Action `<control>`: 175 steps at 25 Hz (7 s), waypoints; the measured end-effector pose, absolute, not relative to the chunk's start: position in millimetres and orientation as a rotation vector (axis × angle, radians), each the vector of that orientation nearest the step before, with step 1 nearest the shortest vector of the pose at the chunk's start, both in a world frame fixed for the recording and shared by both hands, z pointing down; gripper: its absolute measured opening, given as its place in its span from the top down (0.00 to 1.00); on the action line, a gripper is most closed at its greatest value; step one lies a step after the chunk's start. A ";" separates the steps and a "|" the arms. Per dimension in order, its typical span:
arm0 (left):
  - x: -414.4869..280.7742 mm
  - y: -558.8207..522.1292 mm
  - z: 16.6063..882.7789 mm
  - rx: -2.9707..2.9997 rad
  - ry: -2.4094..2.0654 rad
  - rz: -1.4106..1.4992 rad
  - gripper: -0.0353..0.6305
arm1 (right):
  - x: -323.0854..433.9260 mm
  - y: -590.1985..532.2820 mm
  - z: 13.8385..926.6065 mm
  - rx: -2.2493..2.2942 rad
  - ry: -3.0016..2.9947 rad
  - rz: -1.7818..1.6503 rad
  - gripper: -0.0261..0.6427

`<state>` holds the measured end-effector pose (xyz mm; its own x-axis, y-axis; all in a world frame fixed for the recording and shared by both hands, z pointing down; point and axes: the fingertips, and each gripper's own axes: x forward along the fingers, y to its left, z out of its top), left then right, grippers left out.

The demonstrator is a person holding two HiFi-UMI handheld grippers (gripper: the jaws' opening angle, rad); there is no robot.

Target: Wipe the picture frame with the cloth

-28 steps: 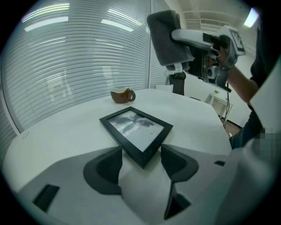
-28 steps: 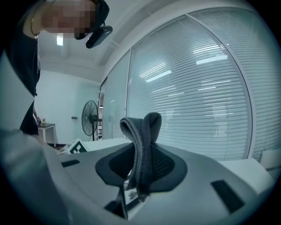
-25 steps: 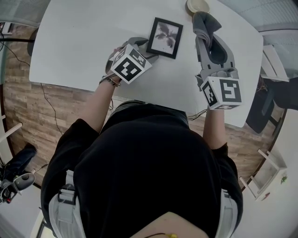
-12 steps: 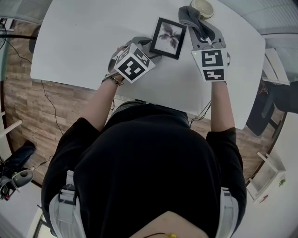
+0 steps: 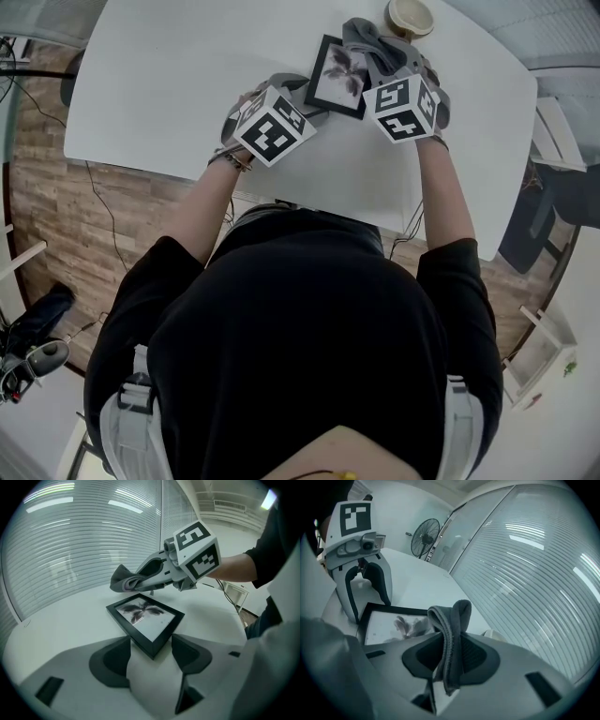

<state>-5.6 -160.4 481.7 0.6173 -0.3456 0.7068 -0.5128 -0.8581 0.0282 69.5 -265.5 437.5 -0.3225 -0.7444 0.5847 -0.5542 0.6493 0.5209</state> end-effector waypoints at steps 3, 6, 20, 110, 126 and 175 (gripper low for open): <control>-5.1 -160.5 481.9 2.614 -0.706 1.071 0.52 | 66.2 -265.7 453.6 0.978 -1.992 -0.272 0.82; -3.9 -160.7 482.3 2.615 -0.704 1.072 0.52 | 67.0 -267.6 458.1 1.000 -2.004 -0.238 0.82; -2.3 -161.1 481.2 2.613 -0.708 1.073 0.52 | 70.1 -265.1 458.4 1.139 -2.076 -0.185 0.82; 12.5 -167.6 486.1 2.624 -0.720 1.076 0.52 | 81.7 -189.9 459.1 1.275 -2.157 0.043 0.82; 13.6 -167.9 487.1 2.623 -0.717 1.076 0.52 | 81.8 -176.9 460.0 1.276 -2.161 0.072 0.82; 11.6 -167.7 485.5 2.625 -0.721 1.075 0.52 | 76.6 -144.4 457.9 1.227 -2.192 0.138 0.82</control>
<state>11.6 -167.7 485.5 0.6133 -0.3583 0.7039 -0.5150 -0.8571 0.0123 76.6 -144.4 457.9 -0.3798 -0.7373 0.5586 -0.8017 0.5637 0.1990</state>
